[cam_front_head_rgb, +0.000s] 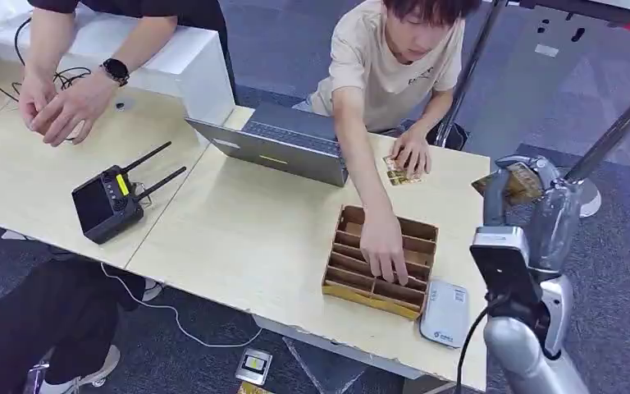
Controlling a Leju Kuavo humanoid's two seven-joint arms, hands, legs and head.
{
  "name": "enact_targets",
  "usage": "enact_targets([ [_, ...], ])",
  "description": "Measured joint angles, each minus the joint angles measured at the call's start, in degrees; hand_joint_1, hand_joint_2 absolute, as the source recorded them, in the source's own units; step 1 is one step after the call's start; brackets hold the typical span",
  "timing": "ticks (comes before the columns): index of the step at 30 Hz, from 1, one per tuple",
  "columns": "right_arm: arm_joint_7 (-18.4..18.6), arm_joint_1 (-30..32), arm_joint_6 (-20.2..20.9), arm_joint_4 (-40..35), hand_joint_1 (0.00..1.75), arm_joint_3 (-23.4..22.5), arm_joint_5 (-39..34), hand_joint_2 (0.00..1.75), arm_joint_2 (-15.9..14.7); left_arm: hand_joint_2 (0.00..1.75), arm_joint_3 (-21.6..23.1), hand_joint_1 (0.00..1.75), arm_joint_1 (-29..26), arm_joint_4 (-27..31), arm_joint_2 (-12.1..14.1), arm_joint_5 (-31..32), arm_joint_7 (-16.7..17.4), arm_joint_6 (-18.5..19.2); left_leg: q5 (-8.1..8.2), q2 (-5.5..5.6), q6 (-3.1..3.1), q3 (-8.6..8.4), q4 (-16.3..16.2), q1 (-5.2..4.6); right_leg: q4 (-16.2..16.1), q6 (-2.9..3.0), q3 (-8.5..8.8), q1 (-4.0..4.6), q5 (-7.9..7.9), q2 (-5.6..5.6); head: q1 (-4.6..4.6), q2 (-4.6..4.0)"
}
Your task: Pass the card to the sensor for recognition and then transmit it.
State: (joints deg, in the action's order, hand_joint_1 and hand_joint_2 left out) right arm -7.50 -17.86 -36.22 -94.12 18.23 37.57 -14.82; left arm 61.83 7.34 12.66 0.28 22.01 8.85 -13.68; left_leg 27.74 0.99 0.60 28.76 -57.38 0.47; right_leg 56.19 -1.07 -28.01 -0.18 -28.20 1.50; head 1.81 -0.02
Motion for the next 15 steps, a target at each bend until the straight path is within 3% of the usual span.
enact_targets([
  [15, 1.49, -9.05, -0.41, 2.64, 1.75, 7.06, 10.10, 1.75, 0.96, 0.00, 0.02, 0.00, 0.06, 0.04, -0.20, 1.44, -0.13, 0.15, 0.00, 0.01, 0.00, 0.04, 0.00, 0.00, 0.00, 0.00, -0.01, 0.00, 0.00, 0.01, -0.02, 0.00],
])
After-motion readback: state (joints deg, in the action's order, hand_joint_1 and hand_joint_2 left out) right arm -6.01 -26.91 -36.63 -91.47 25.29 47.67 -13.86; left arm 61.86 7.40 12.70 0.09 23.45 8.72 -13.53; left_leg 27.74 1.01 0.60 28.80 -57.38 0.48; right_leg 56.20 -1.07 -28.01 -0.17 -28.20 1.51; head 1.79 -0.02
